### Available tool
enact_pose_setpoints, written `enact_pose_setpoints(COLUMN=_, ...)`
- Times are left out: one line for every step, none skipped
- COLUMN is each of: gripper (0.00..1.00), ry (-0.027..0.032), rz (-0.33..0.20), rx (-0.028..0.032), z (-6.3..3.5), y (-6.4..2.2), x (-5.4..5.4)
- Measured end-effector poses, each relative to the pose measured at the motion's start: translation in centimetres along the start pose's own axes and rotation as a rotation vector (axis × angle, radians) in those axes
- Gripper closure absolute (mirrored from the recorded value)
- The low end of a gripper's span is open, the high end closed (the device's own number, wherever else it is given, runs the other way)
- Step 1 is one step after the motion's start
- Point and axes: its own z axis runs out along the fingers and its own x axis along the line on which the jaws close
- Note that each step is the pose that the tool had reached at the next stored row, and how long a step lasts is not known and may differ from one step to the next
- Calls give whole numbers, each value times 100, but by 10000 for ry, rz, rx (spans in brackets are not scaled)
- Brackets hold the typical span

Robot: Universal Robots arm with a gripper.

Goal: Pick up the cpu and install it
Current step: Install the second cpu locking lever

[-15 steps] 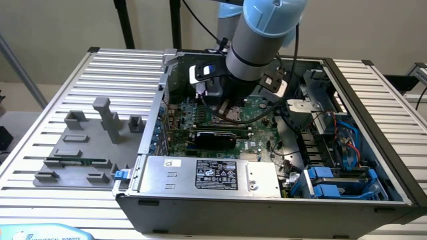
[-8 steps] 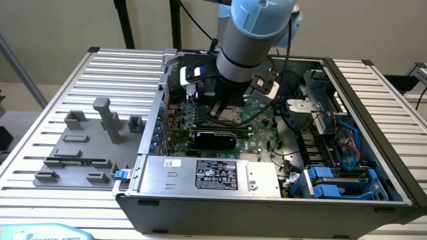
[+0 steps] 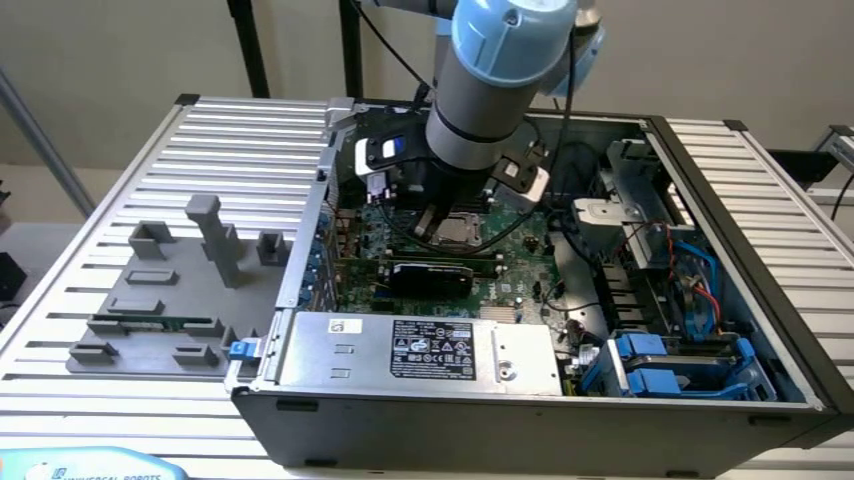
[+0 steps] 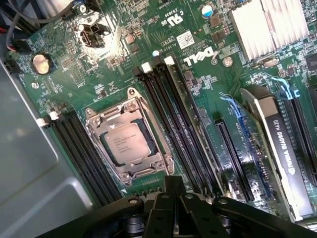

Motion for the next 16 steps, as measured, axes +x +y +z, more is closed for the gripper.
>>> enact_pose_setpoints(gripper=89, ry=-5, rz=1, rx=-3, z=16, y=1, x=-4)
enact_pose_setpoints(gripper=89, ry=-19, rz=3, rx=-8, z=32, y=1, x=-10)
enact_pose_setpoints(gripper=89, ry=-29, rz=3, rx=-14, z=47, y=0, x=-14)
enact_pose_setpoints(gripper=89, ry=-42, rz=3, rx=-20, z=60, y=-2, x=-17)
enact_pose_setpoints(gripper=89, ry=-56, rz=4, rx=-28, z=73, y=-7, x=-21)
enact_pose_setpoints(gripper=89, ry=-69, rz=4, rx=-36, z=88, y=-17, x=-25)
enact_pose_setpoints(gripper=89, ry=-85, rz=5, rx=-41, z=105, y=-31, x=-32)
enact_pose_setpoints(gripper=89, ry=-98, rz=5, rx=-46, z=122, y=-43, x=-38)
enact_pose_setpoints(gripper=89, ry=-110, rz=3, rx=-52, z=138, y=-50, x=-42)
enact_pose_setpoints(gripper=89, ry=-122, rz=-1, rx=-55, z=153, y=-52, x=-44)
enact_pose_setpoints(gripper=89, ry=-138, rz=-5, rx=-60, z=169, y=-53, x=-45)
enact_pose_setpoints(gripper=89, ry=-156, rz=-7, rx=-68, z=182, y=-53, x=-44)
enact_pose_setpoints(gripper=89, ry=-178, rz=-7, rx=-78, z=193, y=-54, x=-40)
enact_pose_setpoints(gripper=89, ry=-195, rz=-7, rx=-86, z=205, y=-55, x=-35)
enact_pose_setpoints(gripper=89, ry=-213, rz=-6, rx=-95, z=218, y=-55, x=-32)
enact_pose_setpoints(gripper=89, ry=-233, rz=-5, rx=-105, z=232, y=-55, x=-29)
